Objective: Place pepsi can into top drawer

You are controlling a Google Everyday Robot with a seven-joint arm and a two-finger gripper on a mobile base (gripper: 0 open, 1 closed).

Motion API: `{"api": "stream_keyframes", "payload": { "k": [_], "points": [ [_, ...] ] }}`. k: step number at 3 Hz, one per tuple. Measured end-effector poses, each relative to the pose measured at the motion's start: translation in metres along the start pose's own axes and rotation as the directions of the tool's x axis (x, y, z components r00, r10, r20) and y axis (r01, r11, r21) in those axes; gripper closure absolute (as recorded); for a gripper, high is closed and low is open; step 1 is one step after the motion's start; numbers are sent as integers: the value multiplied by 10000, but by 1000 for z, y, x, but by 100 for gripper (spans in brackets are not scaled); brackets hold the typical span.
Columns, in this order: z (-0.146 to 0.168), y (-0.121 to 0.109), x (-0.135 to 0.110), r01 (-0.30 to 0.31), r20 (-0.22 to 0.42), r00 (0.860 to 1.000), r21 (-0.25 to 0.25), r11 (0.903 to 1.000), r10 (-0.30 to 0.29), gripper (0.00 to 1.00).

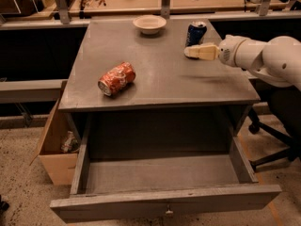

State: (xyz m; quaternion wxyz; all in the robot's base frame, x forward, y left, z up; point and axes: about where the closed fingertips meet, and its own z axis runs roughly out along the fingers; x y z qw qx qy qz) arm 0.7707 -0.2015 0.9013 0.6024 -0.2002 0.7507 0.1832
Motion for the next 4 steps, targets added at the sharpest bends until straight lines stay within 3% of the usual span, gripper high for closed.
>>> {"api": "stream_keyframes", "payload": {
  "k": [2, 3, 4],
  "points": [
    [46, 5, -9, 206, 547, 9983, -523, 9984, -178, 0],
    [64, 2, -13, 696, 767, 9950, -777, 9945, -637, 16],
    [73, -5, -16, 1005, 892, 9916, -768, 9920, -936, 38]
  ]
}}
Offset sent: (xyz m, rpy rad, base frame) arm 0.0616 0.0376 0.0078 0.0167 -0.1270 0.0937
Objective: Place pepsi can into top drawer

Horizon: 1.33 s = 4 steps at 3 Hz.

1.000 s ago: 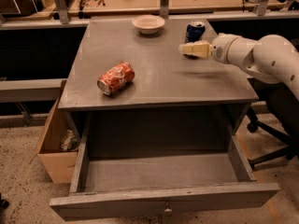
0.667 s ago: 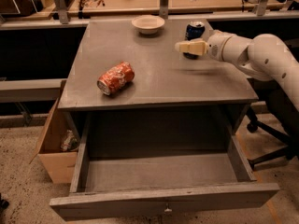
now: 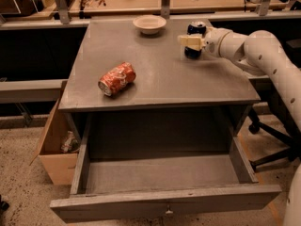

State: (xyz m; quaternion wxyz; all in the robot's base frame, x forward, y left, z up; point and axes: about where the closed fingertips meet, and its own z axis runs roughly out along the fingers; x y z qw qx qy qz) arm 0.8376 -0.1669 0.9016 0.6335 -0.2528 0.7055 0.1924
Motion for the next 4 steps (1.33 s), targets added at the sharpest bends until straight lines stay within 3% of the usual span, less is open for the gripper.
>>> {"api": "stream_keyframes", "payload": {
  "k": [1, 2, 3, 4],
  "points": [
    [-2, -5, -3, 210, 4, 9998, -10, 9998, -210, 62],
    [-28, 9, -17, -162, -132, 9998, -542, 9984, 155, 85],
    [-68, 42, -28, -816, -498, 9960, -1635, 9832, 744, 100],
    [-112, 85, -27, -1669, -1076, 9840, -2810, 9451, 1418, 100]
  ]
}}
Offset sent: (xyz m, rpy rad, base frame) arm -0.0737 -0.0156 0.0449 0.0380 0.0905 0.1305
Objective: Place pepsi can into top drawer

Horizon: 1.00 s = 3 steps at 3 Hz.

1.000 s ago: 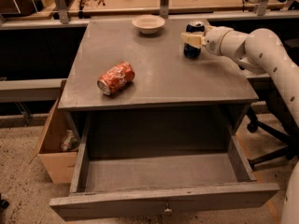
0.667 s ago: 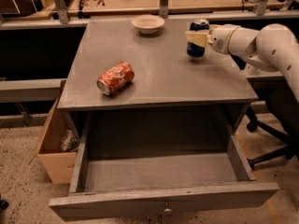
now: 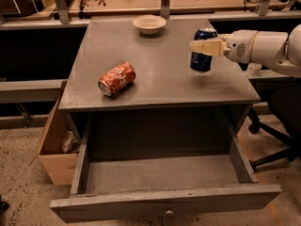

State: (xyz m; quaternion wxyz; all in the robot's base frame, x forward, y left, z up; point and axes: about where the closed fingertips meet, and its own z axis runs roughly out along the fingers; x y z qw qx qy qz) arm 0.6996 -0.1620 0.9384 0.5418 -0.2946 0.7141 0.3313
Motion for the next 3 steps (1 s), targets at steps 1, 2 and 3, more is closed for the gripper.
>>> {"api": "stream_keyframes", "payload": {
  "k": [1, 2, 3],
  "points": [
    [1, 0, 0, 4, 9, 10000, 7, 10000, -4, 100],
    [-1, 23, -2, 5, 48, 10000, -400, 9992, -3, 100],
    [-13, 70, -12, -239, 493, 9984, -798, 9965, 279, 100]
  ]
}}
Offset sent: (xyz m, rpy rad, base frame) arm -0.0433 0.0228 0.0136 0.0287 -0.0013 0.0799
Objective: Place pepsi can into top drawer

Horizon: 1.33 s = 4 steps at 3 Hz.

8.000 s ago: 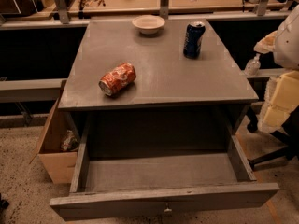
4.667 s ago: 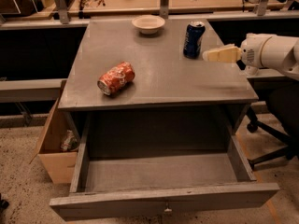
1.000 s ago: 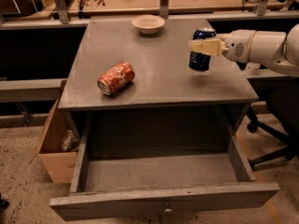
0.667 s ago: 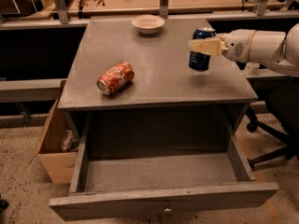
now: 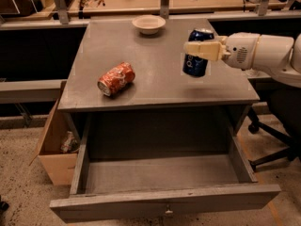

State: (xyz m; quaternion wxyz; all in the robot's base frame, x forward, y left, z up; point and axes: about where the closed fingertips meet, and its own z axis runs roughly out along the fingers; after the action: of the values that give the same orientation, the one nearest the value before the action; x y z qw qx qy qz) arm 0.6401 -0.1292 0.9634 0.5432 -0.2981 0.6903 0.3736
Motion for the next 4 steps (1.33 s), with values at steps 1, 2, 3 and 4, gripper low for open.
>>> {"api": "stream_keyframes", "payload": {
  "k": [1, 2, 3, 4],
  "points": [
    [1, 58, 13, -278, 18, 9996, -805, 9964, 280, 100],
    [0, 100, 42, -519, -220, 9985, -1445, 9881, 492, 100],
    [1, 128, 80, -2, -753, 9970, -2179, 9760, -166, 100],
    [1, 128, 80, -2, -754, 9970, -2181, 9759, -166, 100]
  ]
}}
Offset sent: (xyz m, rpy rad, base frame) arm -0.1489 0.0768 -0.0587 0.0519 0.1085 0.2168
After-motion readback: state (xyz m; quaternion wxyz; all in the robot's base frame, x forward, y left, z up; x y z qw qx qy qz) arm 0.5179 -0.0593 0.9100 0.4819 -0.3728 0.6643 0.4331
